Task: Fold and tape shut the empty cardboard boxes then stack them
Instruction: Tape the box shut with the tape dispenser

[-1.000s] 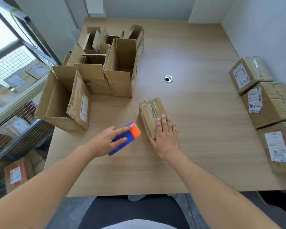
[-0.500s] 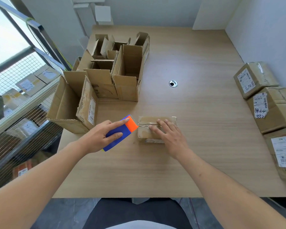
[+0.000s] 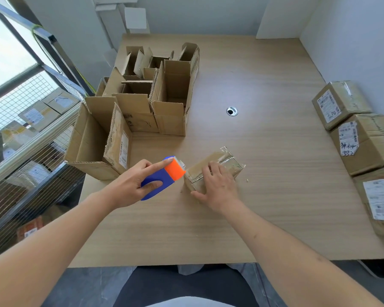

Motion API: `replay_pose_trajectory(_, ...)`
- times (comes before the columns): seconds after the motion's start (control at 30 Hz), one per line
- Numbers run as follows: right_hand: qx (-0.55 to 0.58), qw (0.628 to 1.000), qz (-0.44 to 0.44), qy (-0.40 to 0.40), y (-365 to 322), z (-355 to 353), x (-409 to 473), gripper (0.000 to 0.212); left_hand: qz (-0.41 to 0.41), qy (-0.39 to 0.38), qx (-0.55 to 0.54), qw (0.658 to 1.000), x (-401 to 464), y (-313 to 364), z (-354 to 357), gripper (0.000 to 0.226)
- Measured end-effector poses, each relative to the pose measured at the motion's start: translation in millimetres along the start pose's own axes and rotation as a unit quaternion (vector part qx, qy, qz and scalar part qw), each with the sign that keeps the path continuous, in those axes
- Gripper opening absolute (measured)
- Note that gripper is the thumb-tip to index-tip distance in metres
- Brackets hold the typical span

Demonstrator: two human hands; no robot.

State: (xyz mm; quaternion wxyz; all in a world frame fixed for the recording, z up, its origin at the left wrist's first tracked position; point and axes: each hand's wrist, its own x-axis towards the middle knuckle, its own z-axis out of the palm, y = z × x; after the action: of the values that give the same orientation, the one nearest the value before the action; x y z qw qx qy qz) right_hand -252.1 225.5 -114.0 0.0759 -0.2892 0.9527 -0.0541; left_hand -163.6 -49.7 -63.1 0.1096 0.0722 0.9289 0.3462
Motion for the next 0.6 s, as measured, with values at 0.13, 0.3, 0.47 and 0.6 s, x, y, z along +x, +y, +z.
replay_pose_trajectory(0.13,0.04,0.996,-0.068,-0.037,2,-3,0,0.063,0.006,-0.005,-0.012,1.0,-3,4,-6,0.075)
replay_pose_trajectory(0.3,0.061,0.977,-0.15,-0.141,25,-24,1,0.073,0.009,-0.022,-0.026,0.999,-6,7,-11,0.079)
replay_pose_trajectory(0.47,0.267,0.946,-0.102,-0.153,31,-39,3,0.037,0.011,-0.053,-0.024,0.998,-8,11,-10,0.084)
replay_pose_trajectory(0.6,0.465,0.876,0.006,-0.129,10,-46,1,0.023,0.018,-0.068,-0.022,0.997,-5,20,-8,0.085)
